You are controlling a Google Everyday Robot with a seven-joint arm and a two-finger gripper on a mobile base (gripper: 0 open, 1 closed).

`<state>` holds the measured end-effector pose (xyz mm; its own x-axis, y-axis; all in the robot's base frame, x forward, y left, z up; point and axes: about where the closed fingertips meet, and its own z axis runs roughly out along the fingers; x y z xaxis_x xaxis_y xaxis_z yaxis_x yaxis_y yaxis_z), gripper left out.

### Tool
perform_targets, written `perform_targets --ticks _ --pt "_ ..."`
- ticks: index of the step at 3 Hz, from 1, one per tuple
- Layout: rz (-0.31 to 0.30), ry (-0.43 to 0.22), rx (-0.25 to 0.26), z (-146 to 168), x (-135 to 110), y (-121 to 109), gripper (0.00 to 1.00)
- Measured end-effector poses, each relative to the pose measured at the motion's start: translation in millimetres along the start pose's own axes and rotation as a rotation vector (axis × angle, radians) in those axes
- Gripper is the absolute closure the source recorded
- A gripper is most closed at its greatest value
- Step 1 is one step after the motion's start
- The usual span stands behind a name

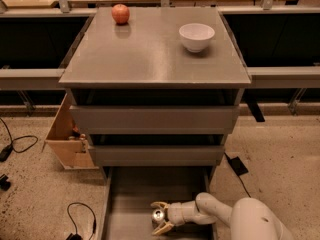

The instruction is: Pick 7up can from bottom drawer and place on counter

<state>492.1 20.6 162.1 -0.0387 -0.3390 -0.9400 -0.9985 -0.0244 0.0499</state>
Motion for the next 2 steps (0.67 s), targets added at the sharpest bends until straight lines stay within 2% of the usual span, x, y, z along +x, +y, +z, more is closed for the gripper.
perform_targets --ticks 2 --pt "0.002 0.004 0.000 -2.9 -5.8 0.9 0.73"
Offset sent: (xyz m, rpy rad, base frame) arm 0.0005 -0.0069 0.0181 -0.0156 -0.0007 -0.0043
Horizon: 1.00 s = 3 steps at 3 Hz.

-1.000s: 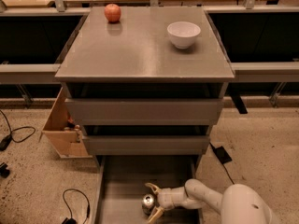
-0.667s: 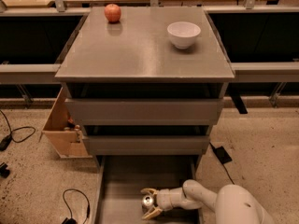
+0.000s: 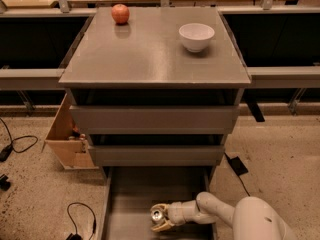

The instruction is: Pick 7up can from bottom drawer and place on counter

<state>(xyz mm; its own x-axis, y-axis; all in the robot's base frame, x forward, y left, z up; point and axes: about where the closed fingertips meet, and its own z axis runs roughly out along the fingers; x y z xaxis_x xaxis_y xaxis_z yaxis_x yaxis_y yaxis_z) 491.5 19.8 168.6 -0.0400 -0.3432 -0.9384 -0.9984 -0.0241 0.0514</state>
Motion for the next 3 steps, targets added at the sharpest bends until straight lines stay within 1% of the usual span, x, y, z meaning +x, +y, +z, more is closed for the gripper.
perform_targets --ticks 1,2,3 --pt "0.032 0.013 0.011 -30.5 -23.6 2.9 0.96" --pt "0.082 -0.006 0.036 -86.5 -92.6 13.0 1.00" --pt "0.106 -0.073 0.033 -133.7 -186.8 33.5 1.00"
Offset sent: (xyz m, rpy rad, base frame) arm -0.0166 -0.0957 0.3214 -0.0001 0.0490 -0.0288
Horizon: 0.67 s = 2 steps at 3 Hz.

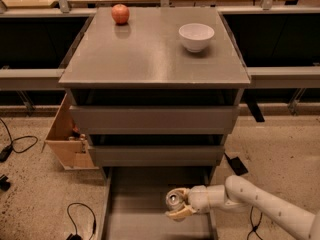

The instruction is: Pick 7up can from bottom drawer and place on counter

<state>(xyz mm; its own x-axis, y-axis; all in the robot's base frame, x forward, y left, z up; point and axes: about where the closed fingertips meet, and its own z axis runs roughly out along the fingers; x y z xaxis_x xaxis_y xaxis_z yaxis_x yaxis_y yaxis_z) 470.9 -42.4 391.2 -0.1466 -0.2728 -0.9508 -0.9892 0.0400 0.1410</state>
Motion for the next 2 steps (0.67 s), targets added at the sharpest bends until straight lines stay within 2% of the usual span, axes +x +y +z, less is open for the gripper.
perform_targets --ticks 1,2 --pt "-0.053 -0.050 0.041 -46.0 -146.1 -1.5 1.00" --pt "-0.108 -0.057 0.104 -66.9 -240.9 -20.7 1.00"
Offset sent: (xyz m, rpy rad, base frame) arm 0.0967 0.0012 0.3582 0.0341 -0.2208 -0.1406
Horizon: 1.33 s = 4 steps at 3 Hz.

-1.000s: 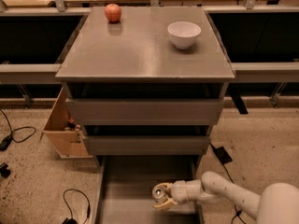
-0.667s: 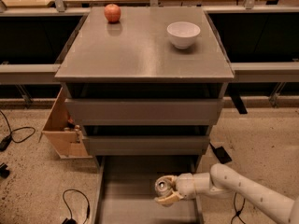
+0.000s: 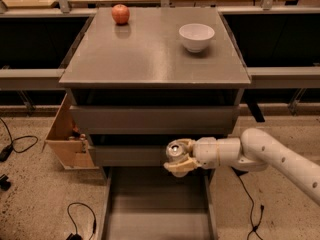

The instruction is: Pick 7up can from bottom drawer and place on counter

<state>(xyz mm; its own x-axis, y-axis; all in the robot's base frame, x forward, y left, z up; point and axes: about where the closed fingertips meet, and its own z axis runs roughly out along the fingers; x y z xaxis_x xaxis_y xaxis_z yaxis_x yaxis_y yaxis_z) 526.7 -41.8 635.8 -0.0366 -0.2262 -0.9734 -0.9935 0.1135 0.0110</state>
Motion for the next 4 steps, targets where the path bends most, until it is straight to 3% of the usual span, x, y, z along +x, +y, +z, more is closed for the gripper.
perform_targets --ticks 1,2,3,4 --pt "0.017 0.018 0.089 -22.7 -67.7 -49.4 1.00" --pt "0.017 0.018 0.088 -22.4 -67.9 -49.3 1.00" --pt "-0.014 0.023 0.134 -11.3 -109.0 -60.5 1.00" --pt "-0.076 0.011 0.240 21.9 -201.3 -87.1 1.00"
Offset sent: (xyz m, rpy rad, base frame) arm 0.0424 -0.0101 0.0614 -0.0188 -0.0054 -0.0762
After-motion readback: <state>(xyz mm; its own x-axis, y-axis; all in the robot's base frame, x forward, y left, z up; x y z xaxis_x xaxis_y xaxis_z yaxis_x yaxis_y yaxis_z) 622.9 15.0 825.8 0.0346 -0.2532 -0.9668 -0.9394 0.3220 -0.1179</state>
